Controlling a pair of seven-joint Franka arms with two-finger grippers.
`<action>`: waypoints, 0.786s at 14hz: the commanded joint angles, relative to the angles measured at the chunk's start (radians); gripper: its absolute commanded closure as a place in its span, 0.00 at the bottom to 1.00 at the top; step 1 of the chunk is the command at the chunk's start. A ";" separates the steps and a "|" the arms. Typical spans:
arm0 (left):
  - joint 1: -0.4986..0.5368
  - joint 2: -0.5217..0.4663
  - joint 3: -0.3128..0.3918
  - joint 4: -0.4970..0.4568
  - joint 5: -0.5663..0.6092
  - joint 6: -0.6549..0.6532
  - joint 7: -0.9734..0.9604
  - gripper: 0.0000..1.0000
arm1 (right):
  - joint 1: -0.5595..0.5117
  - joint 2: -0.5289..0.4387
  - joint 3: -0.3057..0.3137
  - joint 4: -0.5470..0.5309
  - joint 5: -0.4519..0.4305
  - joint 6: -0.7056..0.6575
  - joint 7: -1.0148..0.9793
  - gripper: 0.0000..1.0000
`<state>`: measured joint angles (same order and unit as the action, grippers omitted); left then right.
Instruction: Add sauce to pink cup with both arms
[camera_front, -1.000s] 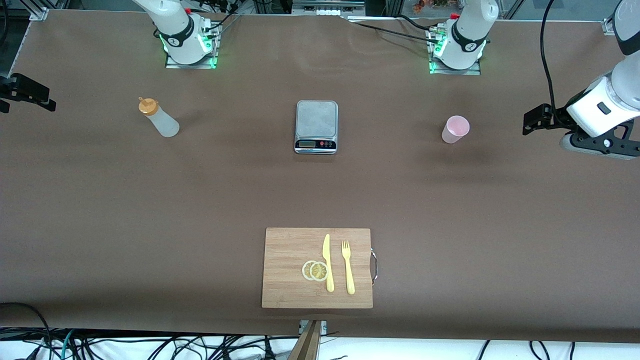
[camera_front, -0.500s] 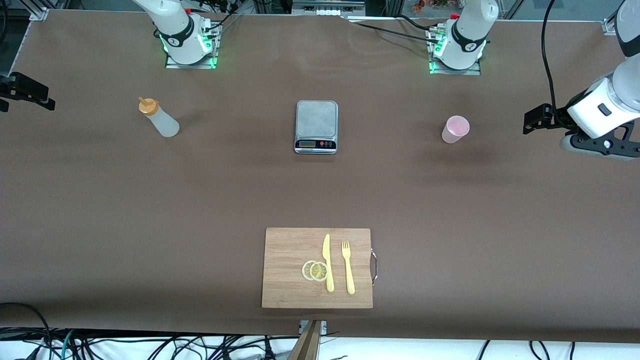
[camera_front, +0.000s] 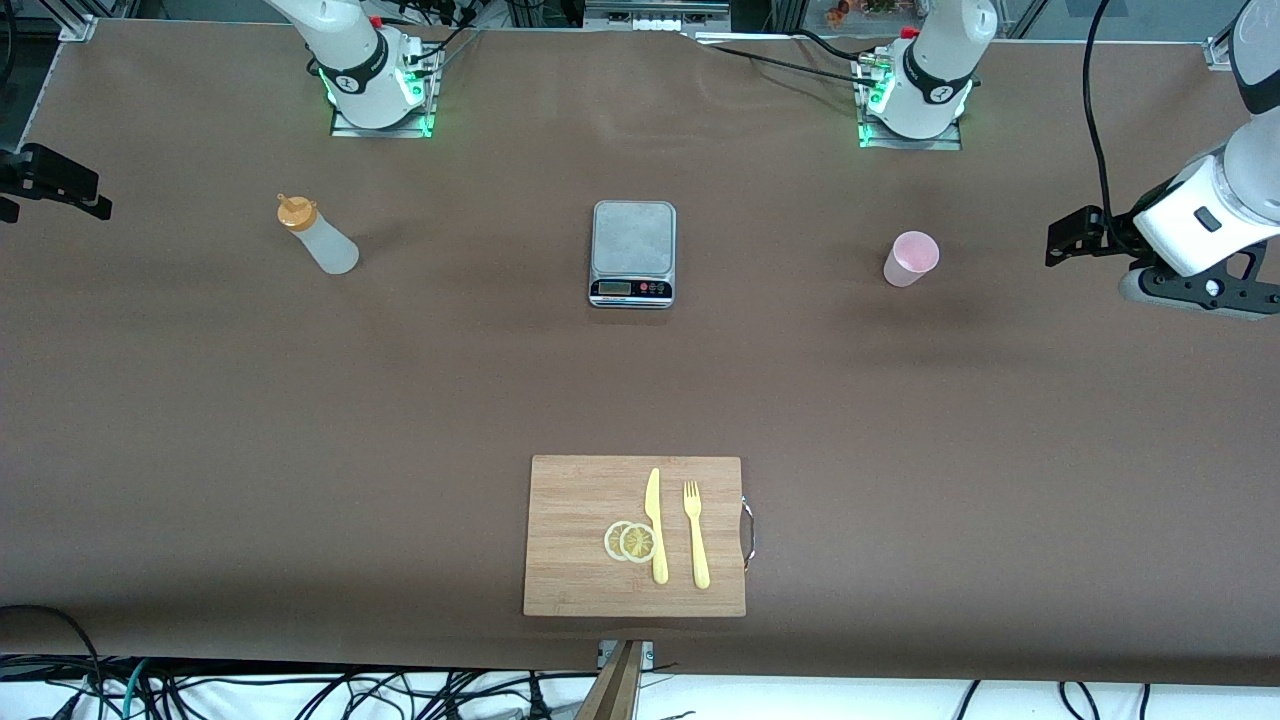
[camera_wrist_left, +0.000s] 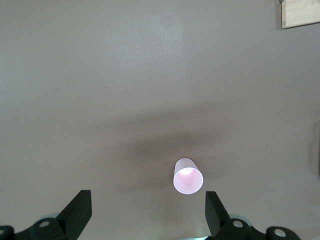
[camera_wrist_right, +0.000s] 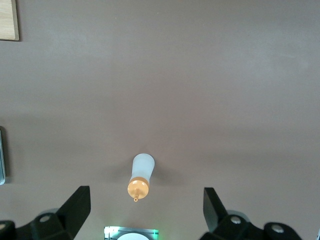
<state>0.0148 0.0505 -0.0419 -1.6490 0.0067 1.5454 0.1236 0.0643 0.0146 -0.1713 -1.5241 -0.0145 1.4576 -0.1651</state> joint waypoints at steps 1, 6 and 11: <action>0.002 0.003 -0.006 0.017 0.013 -0.030 0.005 0.00 | 0.003 -0.010 -0.004 0.012 0.004 -0.020 -0.013 0.00; 0.004 -0.011 -0.006 -0.003 0.012 -0.037 0.014 0.00 | 0.003 -0.010 -0.005 0.012 0.004 -0.022 -0.013 0.00; 0.004 -0.017 -0.006 -0.011 0.012 -0.051 0.016 0.00 | 0.002 -0.010 -0.008 0.012 0.004 -0.022 -0.013 0.00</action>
<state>0.0148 0.0502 -0.0421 -1.6520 0.0067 1.5065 0.1236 0.0643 0.0146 -0.1719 -1.5239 -0.0145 1.4570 -0.1651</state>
